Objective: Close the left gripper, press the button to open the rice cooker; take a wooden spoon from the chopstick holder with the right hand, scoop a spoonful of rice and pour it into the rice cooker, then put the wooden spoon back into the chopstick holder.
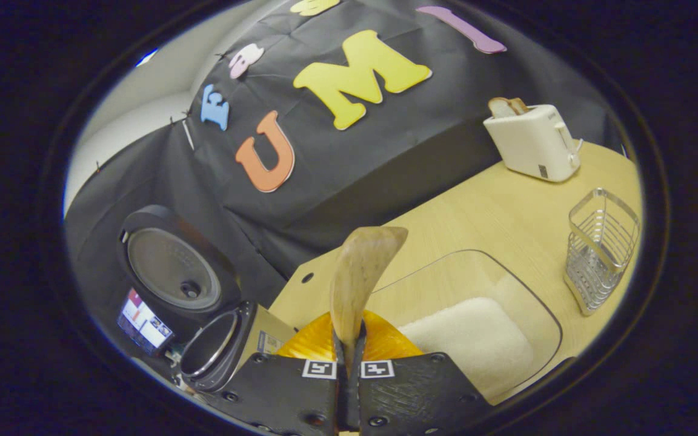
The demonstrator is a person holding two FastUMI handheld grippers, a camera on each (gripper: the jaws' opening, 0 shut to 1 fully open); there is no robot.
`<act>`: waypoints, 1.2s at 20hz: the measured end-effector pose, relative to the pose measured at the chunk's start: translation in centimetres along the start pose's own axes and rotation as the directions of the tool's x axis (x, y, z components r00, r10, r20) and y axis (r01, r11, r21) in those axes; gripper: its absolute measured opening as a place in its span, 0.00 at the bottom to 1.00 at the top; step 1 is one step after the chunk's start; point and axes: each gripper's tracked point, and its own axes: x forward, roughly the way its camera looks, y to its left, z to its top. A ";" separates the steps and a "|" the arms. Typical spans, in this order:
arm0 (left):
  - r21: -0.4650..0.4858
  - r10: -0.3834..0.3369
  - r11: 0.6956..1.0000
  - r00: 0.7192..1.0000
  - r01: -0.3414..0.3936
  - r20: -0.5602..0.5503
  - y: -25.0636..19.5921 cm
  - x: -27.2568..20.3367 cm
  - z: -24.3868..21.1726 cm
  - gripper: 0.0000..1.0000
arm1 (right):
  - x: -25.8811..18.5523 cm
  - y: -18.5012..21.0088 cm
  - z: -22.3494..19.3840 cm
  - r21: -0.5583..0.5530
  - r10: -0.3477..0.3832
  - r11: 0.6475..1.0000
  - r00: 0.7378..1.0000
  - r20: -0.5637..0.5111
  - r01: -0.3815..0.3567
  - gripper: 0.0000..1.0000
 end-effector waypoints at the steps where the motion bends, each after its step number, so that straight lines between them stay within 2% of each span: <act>1: 0.000 -0.004 1.000 1.000 0.004 -0.001 -0.1 0.0 -0.1 0.99 | -0.3 -0.4 0.4 0.017 -0.003 1.000 1.000 0.008 0.002 0.00; 11: -0.024 0.009 1.000 1.000 -0.009 -0.016 0.8 -0.2 -0.1 0.99 | -3.7 -1.3 6.2 0.133 0.037 0.990 0.993 0.110 -0.052 0.00; 15: -0.017 0.013 1.000 1.000 -0.014 -0.017 1.5 -0.4 0.2 0.99 | -4.8 -0.2 9.6 0.173 0.060 0.981 0.986 0.156 -0.087 0.00; 19: -0.011 0.002 1.000 1.000 -0.002 -0.005 2.2 -0.6 0.7 0.99 | -4.7 3.2 12.3 0.201 0.107 0.969 0.979 0.175 -0.142 0.00; 24: 0.019 0.002 1.000 1.000 -0.002 -0.001 2.8 -0.6 0.9 0.99 | -2.4 10.8 11.6 0.192 0.203 0.955 0.970 0.130 -0.226 0.00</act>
